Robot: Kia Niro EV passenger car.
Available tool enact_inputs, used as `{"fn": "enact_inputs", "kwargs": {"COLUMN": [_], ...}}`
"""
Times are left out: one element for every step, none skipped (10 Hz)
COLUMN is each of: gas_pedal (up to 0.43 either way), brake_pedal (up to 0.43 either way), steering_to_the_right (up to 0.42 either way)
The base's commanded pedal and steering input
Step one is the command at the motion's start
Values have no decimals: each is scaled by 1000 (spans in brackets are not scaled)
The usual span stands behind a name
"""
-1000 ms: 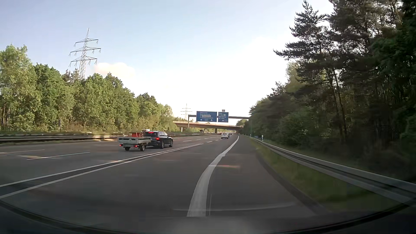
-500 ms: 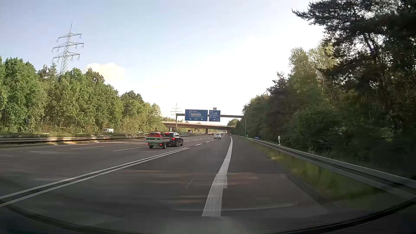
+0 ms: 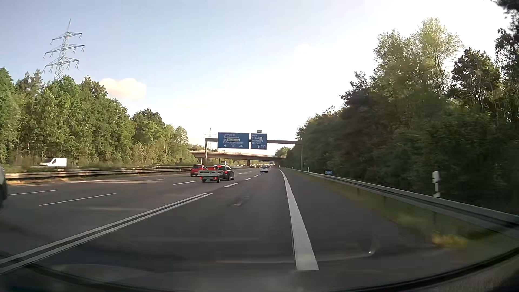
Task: Follow the waypoints while adhering to traffic rules and regulations
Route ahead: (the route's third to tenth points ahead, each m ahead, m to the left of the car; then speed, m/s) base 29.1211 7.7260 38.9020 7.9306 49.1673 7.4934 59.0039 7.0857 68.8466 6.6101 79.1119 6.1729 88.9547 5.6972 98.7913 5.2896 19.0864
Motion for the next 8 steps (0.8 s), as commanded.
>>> {"fn": "enact_inputs", "kwargs": {"gas_pedal": [350,358,370,370,370,370,370,370], "brake_pedal": [0,0,0,0,0,0,0,0], "steering_to_the_right": [15,15,15,15,15,15,15,15]}}
